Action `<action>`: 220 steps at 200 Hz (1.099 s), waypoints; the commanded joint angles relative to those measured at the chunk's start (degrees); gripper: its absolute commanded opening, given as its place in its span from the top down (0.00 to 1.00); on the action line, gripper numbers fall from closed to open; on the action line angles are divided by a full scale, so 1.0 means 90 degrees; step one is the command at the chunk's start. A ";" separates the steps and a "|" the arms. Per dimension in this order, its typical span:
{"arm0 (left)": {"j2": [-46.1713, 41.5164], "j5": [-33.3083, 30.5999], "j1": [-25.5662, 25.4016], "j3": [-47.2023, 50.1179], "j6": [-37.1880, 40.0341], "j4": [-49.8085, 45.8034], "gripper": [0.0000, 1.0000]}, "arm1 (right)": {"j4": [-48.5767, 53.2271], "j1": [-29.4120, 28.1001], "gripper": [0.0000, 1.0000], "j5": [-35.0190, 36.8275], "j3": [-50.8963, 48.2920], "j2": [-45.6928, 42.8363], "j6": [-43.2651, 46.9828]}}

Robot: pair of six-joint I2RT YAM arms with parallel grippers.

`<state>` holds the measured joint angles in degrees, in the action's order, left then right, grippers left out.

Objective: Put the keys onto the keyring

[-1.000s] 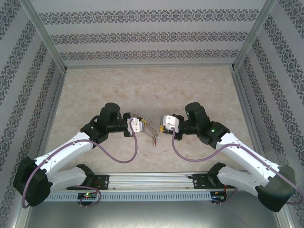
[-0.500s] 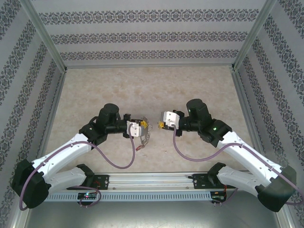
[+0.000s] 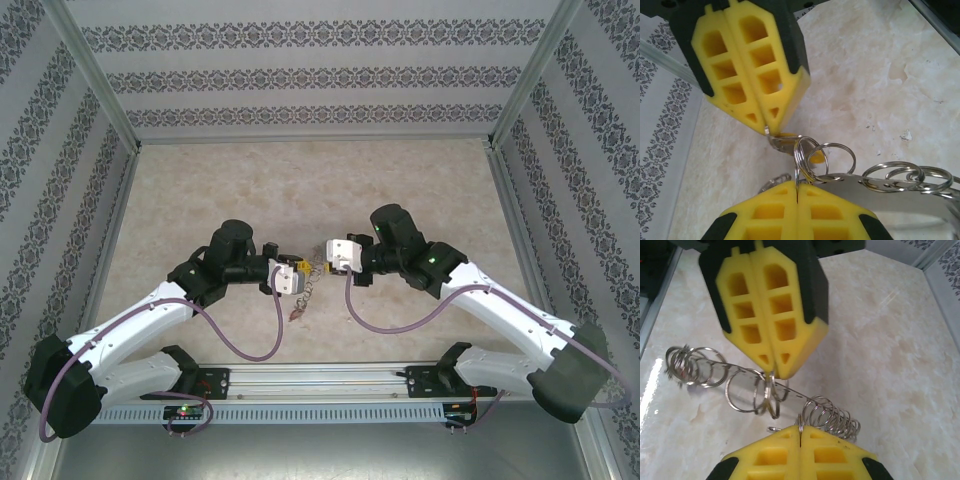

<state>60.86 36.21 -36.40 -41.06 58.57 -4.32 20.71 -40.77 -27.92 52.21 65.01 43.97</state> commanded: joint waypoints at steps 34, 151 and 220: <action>-0.0068 0.0071 -0.0115 -0.0163 -0.0073 0.0243 1.00 | -0.0115 -0.0393 1.00 0.0119 -0.0093 -0.0226 -0.0219; 0.0097 -0.0322 -0.0290 -0.0081 -0.0820 0.1018 1.00 | -0.0409 -0.0500 1.00 0.0551 -0.0166 -0.0089 -0.0932; 0.0293 -0.0899 -0.0350 0.0159 -0.2031 0.1964 1.00 | -0.1341 -0.0470 1.00 0.1029 -0.0491 -0.0210 -0.1960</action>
<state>63.24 29.17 -38.30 -40.34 46.33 4.60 13.69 -44.51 -20.10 49.21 63.96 30.72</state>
